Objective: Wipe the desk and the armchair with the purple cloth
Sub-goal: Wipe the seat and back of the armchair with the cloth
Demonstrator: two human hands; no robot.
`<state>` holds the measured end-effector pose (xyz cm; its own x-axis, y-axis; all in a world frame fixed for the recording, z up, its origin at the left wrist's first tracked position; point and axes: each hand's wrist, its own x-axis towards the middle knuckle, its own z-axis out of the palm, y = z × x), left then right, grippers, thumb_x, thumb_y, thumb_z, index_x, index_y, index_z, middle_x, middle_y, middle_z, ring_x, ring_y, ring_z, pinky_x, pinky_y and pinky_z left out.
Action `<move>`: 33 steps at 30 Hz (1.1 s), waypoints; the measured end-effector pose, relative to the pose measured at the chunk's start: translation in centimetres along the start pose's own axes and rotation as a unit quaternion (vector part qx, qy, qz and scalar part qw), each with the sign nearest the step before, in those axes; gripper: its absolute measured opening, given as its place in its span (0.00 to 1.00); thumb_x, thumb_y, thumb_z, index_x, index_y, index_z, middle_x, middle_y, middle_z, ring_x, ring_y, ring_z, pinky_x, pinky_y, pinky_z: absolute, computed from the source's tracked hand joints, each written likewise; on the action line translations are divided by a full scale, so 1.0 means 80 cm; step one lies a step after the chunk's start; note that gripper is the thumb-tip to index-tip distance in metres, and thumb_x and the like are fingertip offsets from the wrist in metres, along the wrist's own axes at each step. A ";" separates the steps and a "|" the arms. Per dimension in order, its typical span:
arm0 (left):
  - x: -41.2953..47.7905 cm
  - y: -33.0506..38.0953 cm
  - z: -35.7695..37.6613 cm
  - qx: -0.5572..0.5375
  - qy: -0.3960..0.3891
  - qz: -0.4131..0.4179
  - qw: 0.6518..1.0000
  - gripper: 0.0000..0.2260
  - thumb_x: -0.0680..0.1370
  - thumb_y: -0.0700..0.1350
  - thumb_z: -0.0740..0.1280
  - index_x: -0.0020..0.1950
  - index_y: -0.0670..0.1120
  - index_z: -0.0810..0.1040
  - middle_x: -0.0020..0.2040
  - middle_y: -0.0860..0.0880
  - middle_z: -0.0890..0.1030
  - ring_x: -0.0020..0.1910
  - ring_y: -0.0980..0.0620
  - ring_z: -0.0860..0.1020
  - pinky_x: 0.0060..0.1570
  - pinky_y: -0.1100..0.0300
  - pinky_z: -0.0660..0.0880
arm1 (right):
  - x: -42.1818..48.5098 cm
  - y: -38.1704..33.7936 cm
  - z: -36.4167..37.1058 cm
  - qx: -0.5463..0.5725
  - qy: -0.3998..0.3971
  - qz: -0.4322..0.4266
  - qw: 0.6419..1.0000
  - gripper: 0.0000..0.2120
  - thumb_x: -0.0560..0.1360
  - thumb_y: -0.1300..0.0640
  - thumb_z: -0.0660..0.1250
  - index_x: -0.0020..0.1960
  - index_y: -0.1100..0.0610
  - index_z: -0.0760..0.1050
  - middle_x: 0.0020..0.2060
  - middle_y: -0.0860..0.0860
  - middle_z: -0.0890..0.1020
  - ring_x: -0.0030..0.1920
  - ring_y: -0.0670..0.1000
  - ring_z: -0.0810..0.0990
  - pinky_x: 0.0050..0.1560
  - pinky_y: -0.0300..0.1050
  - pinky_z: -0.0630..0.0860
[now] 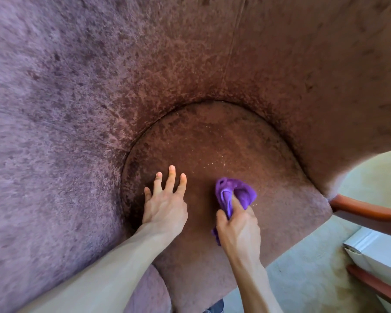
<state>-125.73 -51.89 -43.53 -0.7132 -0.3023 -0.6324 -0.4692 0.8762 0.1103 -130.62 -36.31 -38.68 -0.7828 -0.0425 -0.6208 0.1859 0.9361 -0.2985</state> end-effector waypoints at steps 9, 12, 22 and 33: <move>-0.001 -0.001 0.000 0.005 0.002 0.002 1.000 0.31 0.81 0.50 0.58 0.81 0.55 0.49 0.83 0.49 0.42 0.80 0.39 0.47 0.73 0.36 0.60 | 0.002 -0.002 -0.004 0.013 -0.063 0.020 0.998 0.26 0.74 0.47 0.61 0.73 0.38 0.70 0.52 0.55 0.83 0.52 0.59 0.84 0.56 0.49 0.80; 0.000 -0.001 -0.001 0.000 0.001 0.003 1.000 0.30 0.81 0.50 0.58 0.81 0.55 0.49 0.83 0.49 0.42 0.80 0.39 0.47 0.73 0.36 0.60 | 0.005 0.010 -0.013 0.040 -0.007 0.029 0.999 0.23 0.73 0.48 0.61 0.67 0.38 0.74 0.49 0.54 0.82 0.47 0.59 0.84 0.50 0.49 0.79; 0.000 -0.003 0.005 0.000 -0.005 -0.001 1.000 0.31 0.81 0.50 0.58 0.82 0.55 0.47 0.82 0.49 0.40 0.79 0.39 0.46 0.73 0.36 0.58 | 0.024 0.053 -0.064 -0.016 -0.029 0.083 0.996 0.19 0.75 0.51 0.65 0.65 0.42 0.77 0.49 0.60 0.85 0.51 0.62 0.84 0.56 0.54 0.79; 0.002 -0.002 0.005 0.030 -0.004 0.005 1.000 0.30 0.82 0.51 0.57 0.82 0.55 0.46 0.82 0.49 0.40 0.79 0.39 0.48 0.73 0.37 0.61 | 0.013 0.063 -0.051 0.041 0.016 0.080 0.996 0.18 0.73 0.52 0.64 0.61 0.41 0.77 0.46 0.55 0.81 0.48 0.60 0.82 0.50 0.50 0.76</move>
<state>-125.56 -51.97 -43.93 -0.7137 -0.2909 -0.6372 -0.4296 0.9003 0.0702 -132.93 -30.23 -37.90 -0.7573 0.1181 -0.6422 0.3572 0.8982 -0.2560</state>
